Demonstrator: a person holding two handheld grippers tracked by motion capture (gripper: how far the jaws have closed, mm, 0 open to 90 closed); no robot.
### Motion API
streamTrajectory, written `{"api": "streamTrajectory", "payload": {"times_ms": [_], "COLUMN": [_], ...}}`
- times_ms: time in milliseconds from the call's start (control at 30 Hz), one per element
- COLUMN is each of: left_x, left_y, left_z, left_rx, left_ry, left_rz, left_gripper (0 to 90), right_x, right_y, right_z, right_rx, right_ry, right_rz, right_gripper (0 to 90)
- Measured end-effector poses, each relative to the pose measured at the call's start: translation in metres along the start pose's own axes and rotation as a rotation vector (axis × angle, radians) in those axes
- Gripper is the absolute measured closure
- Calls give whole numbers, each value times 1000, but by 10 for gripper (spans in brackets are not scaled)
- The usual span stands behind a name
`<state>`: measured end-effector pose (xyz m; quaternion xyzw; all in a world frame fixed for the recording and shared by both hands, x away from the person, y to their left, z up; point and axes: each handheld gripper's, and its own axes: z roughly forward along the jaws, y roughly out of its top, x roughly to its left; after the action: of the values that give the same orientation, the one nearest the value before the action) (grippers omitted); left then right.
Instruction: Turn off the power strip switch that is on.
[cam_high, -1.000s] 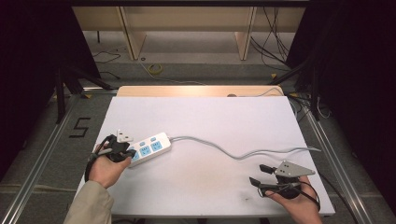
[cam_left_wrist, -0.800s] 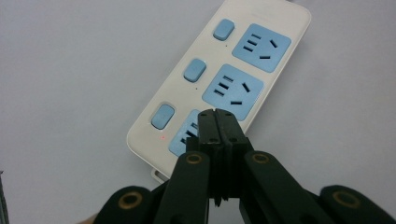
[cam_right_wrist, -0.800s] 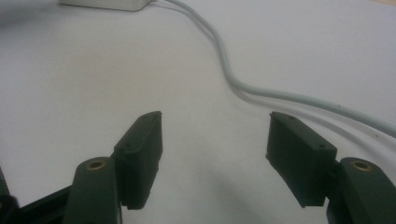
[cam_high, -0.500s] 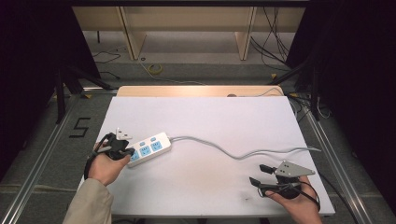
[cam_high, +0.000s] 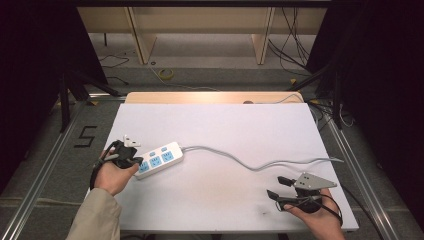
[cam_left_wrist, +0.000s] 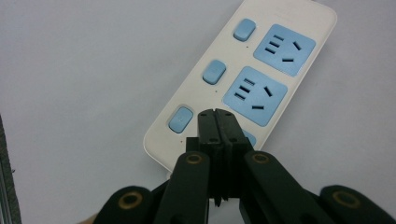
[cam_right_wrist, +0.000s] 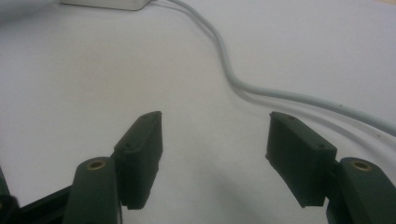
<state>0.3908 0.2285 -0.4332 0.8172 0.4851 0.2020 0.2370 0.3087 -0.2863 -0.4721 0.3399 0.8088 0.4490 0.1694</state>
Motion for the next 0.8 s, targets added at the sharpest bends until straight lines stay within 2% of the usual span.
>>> {"api": "streamTrajectory", "payload": {"times_ms": [800], "left_x": [10], "left_y": [5], "left_z": [8], "left_rx": [17], "left_ry": [7], "left_rz": [-19], "left_gripper": [899], "right_x": [0], "right_y": [0], "right_z": [0], "right_rx": [3], "right_ry": [0], "right_rz": [-1], "right_gripper": [369]}}
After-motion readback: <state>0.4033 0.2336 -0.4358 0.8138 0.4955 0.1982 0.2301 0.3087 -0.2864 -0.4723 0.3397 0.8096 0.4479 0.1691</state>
